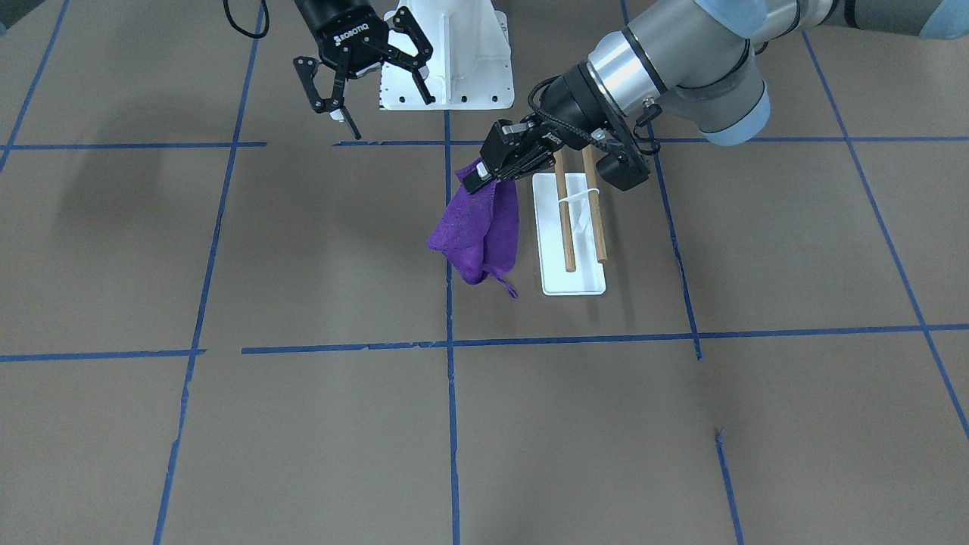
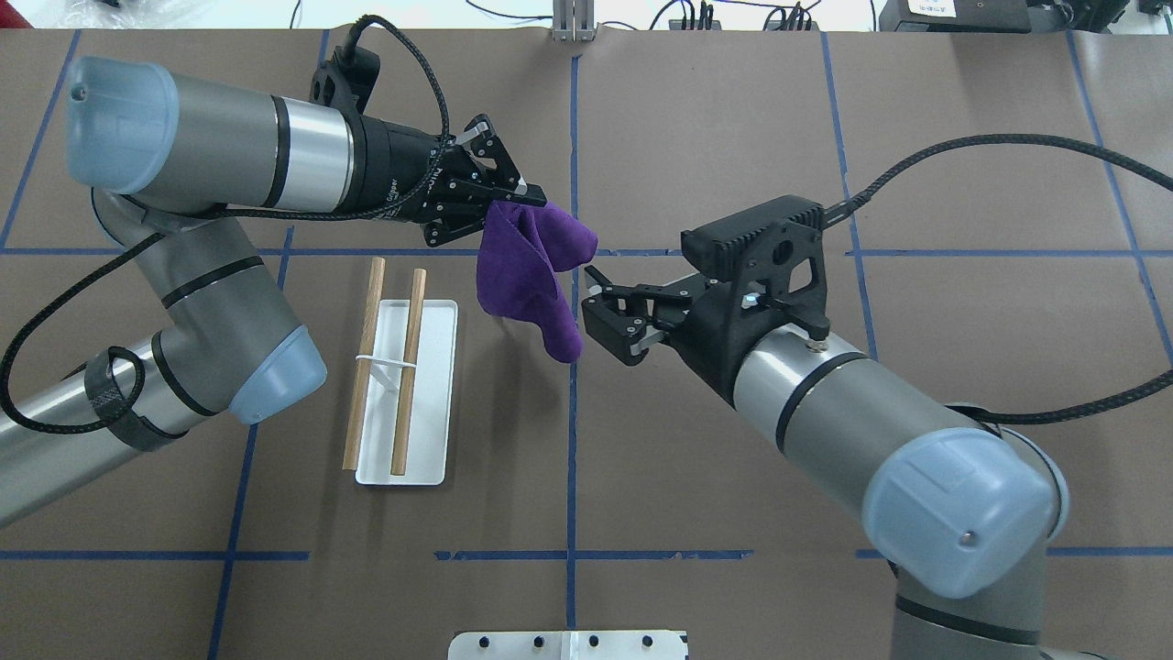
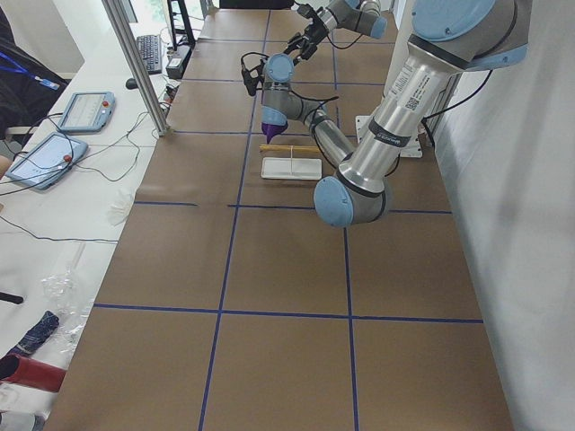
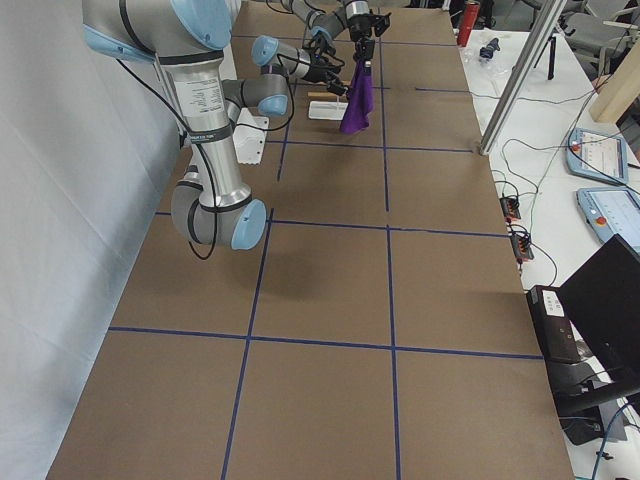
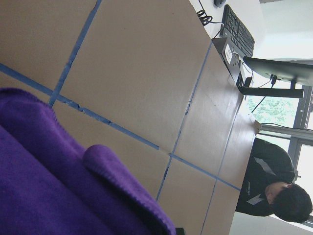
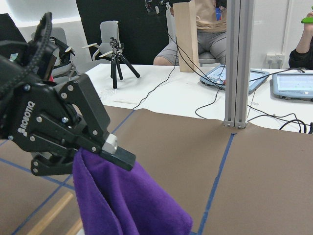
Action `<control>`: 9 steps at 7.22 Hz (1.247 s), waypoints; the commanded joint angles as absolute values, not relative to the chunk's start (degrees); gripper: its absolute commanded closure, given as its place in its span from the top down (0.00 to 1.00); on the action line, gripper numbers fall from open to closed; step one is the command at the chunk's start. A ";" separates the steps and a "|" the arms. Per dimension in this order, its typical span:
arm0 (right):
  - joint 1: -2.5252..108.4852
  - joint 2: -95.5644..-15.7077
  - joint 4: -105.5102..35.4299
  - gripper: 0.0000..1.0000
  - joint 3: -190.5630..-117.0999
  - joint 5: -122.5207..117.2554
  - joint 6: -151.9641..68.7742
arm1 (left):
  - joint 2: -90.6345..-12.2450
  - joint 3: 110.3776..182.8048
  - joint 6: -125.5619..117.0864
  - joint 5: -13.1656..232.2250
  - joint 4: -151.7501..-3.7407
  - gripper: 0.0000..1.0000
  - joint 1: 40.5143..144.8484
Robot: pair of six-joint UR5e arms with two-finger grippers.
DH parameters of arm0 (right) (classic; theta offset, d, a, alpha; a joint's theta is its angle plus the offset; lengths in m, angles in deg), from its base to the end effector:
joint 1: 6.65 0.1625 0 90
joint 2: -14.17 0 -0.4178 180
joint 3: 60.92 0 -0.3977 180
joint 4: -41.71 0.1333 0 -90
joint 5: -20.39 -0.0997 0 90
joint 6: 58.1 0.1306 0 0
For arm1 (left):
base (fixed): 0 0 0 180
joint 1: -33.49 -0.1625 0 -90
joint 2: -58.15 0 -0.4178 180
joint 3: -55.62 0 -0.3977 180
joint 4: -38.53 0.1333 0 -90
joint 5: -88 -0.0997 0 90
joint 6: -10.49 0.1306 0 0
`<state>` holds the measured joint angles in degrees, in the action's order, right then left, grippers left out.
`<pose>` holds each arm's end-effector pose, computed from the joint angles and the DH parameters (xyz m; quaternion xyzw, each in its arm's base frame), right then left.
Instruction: Hang towel on rack
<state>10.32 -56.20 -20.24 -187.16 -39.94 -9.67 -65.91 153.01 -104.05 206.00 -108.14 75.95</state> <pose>-0.4079 -0.3314 0.1397 0.4821 -0.4707 0.0141 0.7388 0.4178 -0.4799 0.1304 -0.0424 0.7487 -0.1985 0.6311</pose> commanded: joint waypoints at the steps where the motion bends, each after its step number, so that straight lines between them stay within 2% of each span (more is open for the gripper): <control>1: 12.93 -66.47 -20.26 1.00 -193.71 -45.32 -13.26 | -65.68 155.62 -104.12 205.68 -104.93 0.00 75.94; 3: 30.86 -74.21 -20.34 1.00 -193.38 -69.81 -17.02 | -66.12 161.24 -104.20 202.19 -97.38 0.00 75.85; 5: 52.05 -77.48 -22.53 1.00 -186.30 -92.02 -31.83 | -66.91 166.07 -104.20 191.50 -89.32 0.00 71.05; 7: 60.29 -81.26 -26.20 1.00 -181.10 -96.23 -44.32 | -72.25 170.30 -103.86 176.75 -70.90 0.00 62.62; 9: 69.15 -80.49 -39.25 1.00 -176.96 -97.99 -58.80 | -72.45 174.17 -99.38 165.93 -54.90 0.00 57.77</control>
